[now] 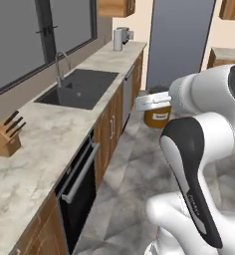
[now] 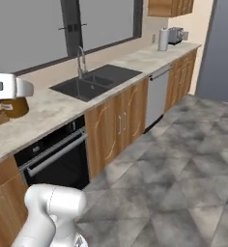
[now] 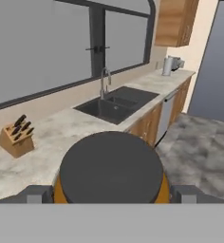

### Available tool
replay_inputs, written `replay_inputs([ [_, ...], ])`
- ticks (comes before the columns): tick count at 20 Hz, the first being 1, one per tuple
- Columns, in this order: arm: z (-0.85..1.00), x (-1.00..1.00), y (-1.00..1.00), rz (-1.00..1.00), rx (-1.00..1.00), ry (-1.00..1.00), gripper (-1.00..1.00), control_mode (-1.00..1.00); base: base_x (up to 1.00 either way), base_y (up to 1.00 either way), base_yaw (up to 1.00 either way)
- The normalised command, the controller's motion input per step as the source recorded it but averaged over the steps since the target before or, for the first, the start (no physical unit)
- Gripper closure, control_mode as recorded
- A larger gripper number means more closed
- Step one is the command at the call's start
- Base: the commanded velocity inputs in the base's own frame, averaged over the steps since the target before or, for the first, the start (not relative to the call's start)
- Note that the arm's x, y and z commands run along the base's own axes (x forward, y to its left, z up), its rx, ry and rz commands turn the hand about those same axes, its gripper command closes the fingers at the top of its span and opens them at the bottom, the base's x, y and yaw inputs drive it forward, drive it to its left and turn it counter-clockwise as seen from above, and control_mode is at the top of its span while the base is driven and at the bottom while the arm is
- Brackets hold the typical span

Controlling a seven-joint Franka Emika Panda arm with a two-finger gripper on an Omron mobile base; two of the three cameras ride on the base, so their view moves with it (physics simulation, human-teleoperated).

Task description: Collect the turmeric, mayonnaise, and shaker from the cabinet and place them next to the stove.

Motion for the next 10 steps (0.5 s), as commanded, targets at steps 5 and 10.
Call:
replay_inputs([
  [5,0.00,0.00,0.00,0.00,0.00,0.00,1.00,1.00,0.58,-0.21,-0.48],
  [10,0.00,0.00,0.00,0.00,0.00,0.00,1.00,1.00,0.58,0.00,-0.51],
])
